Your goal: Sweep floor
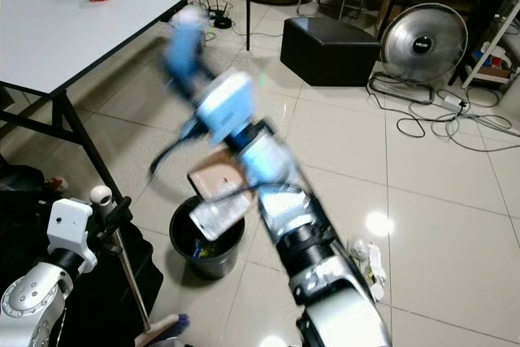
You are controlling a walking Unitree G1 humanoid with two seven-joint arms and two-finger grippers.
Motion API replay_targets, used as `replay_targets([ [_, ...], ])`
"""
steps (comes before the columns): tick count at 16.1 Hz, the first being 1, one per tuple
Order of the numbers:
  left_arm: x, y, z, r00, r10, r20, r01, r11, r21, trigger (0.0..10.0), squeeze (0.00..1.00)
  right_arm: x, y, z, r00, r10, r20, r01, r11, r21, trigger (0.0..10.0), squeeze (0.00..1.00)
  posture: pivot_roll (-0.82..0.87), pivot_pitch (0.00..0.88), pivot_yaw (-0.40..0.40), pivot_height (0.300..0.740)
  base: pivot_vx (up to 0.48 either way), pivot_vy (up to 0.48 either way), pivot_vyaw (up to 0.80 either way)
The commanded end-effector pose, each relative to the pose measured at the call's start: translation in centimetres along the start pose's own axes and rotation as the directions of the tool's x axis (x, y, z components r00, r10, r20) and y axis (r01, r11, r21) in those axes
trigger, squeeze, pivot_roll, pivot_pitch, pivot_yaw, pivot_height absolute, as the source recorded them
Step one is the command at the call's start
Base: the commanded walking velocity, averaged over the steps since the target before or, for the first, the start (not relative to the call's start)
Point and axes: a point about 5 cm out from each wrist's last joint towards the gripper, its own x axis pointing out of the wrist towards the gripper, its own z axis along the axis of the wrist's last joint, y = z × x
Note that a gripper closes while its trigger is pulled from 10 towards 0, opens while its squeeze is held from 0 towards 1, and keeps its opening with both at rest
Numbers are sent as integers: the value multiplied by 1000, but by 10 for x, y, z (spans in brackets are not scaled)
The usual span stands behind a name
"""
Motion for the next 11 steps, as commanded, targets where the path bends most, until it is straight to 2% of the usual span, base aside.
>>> replay_targets([
  [1,0,5,9,1000,7,29,-8,999,37,10000,0,5,9,15,992,82,93,-76,995,-70,10000,0,81,53,10,740,0,0,0],
  [2,0,5,9,1000,9,29,-10,999,35,10000,0,5,11,15,991,88,96,-82,994,-69,10000,0,81,53,10,740,0,0,0],
  [3,-1,4,9,1000,9,30,-10,999,36,10000,0,2,19,15,986,130,102,-120,987,-104,10000,0,83,52,10,740,0,0,0],
  [5,0,4,9,999,5,31,-6,999,35,10000,0,1,17,17,985,129,110,-111,981,-161,10000,0,78,50,13,740,0,0,0],
  [7,1,3,9,999,-4,33,3,999,33,10000,0,1,7,16,993,48,109,-34,991,-127,10000,0,77,46,15,740,0,0,0],
  [9,1,2,9,999,-8,34,7,1000,29,10000,0,1,7,15,994,54,100,-40,990,-136,10000,0,76,45,16,740,0,0,0],
  [10,2,1,9,999,-17,39,16,1000,25,10000,0,0,-1,13,996,30,81,-15,983,-181,10000,0,73,39,17,740,0,0,0],
  [11,4,-2,11,998,-37,53,36,999,23,10000,0,-2,-24,14,996,-75,49,85,966,-246,10000,0,56,31,17,740,0,0,0],
])
